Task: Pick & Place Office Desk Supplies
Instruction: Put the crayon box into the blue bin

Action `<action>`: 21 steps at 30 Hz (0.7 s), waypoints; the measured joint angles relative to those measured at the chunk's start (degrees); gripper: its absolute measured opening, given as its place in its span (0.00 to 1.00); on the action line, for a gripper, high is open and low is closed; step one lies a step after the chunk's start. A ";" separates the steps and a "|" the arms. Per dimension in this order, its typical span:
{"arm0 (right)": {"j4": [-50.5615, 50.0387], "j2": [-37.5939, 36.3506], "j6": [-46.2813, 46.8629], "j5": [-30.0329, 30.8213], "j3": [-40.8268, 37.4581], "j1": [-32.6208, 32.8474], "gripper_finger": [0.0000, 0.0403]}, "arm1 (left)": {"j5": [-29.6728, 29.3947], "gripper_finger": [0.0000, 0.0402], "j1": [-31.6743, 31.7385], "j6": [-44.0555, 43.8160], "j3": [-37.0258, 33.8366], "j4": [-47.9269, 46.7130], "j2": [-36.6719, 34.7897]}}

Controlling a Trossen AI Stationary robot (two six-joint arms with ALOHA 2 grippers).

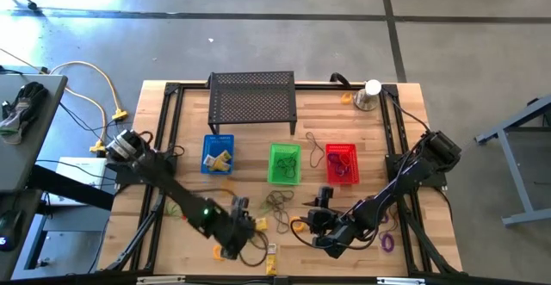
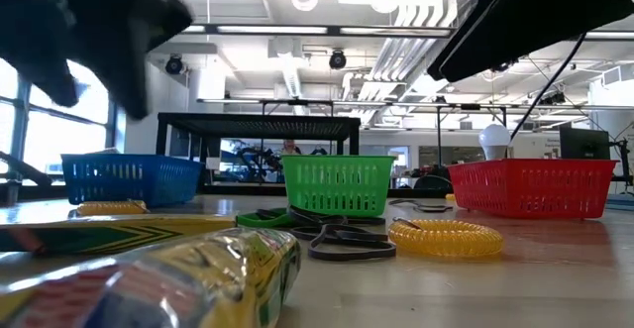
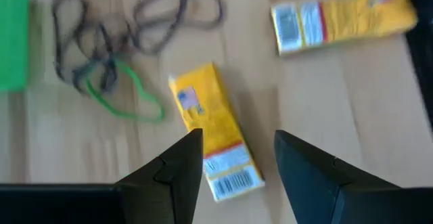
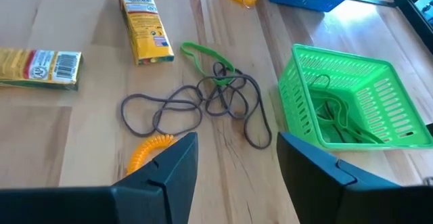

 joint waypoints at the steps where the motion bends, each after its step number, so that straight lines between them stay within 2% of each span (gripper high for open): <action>1: 0.28 0.00 0.00 -0.02 0.00 0.00 0.47 | -1.02 0.43 -0.80 -1.24 -0.25 -0.02 0.49; 5: 1.25 0.00 0.00 -0.02 0.00 0.00 0.47 | -4.97 0.43 -2.62 -4.13 -0.22 0.40 2.31; 13: 2.79 -0.02 -0.02 -0.39 0.00 0.00 0.47 | -11.03 0.44 -3.11 -4.32 -0.22 0.84 6.43; 21: 2.75 -0.04 -0.02 -0.44 0.00 0.00 0.47 | -10.94 0.44 -2.44 -5.75 -0.22 2.08 8.15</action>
